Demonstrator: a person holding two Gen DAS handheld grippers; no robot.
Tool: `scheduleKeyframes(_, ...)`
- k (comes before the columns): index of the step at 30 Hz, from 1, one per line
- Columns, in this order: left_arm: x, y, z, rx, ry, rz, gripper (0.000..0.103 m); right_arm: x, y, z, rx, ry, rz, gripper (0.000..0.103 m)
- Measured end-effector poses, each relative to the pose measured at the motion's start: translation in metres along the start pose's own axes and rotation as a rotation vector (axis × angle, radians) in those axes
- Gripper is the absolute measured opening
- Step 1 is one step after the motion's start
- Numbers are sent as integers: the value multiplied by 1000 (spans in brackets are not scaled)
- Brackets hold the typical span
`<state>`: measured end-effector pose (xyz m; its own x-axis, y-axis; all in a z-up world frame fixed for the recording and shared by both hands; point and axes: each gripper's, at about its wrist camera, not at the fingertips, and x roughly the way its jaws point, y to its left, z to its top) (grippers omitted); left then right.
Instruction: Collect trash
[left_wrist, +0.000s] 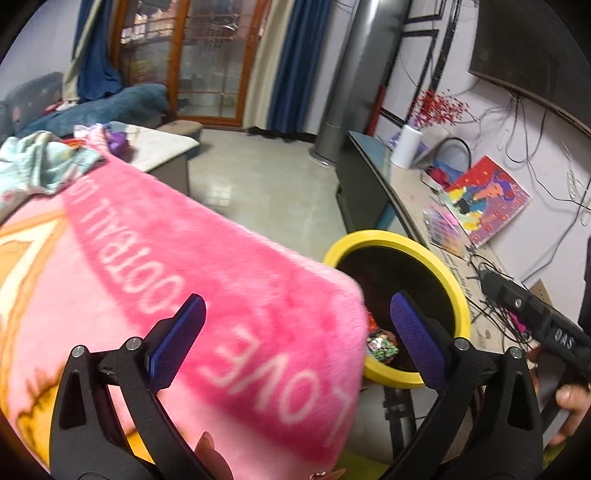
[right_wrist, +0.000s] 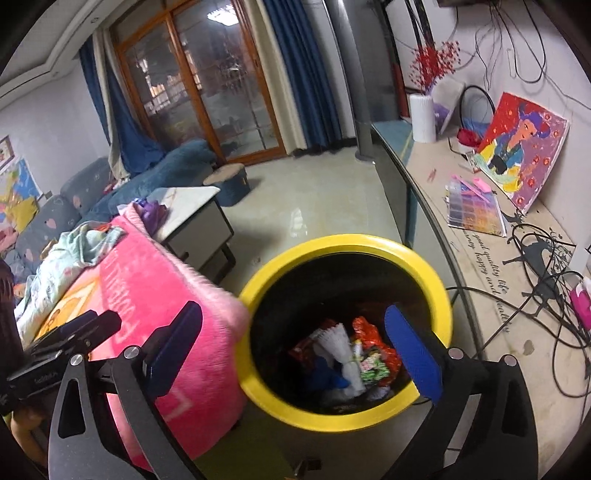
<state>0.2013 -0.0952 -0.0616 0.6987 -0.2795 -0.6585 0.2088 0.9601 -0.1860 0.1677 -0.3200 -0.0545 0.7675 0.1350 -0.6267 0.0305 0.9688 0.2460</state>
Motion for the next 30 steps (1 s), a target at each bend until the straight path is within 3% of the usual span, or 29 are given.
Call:
scheduleKeyframes(7,-38,22,-12,-1,-60,60,92,-25,44,-15,-111,-119,21,96)
scheduleKeyframes(15,-82,45,-27,-18,-149,112,92,-47,68,-29,-124,-208,20,96)
scheduleKeyframes(25,-130,50,-51,17,-286,112,92,-85,108,-54,-267,-392,21,96)
scheduleKeyframes(30,-142,55,-65,22,-319,130,92,-92,114,-66,-253,-404,25,96)
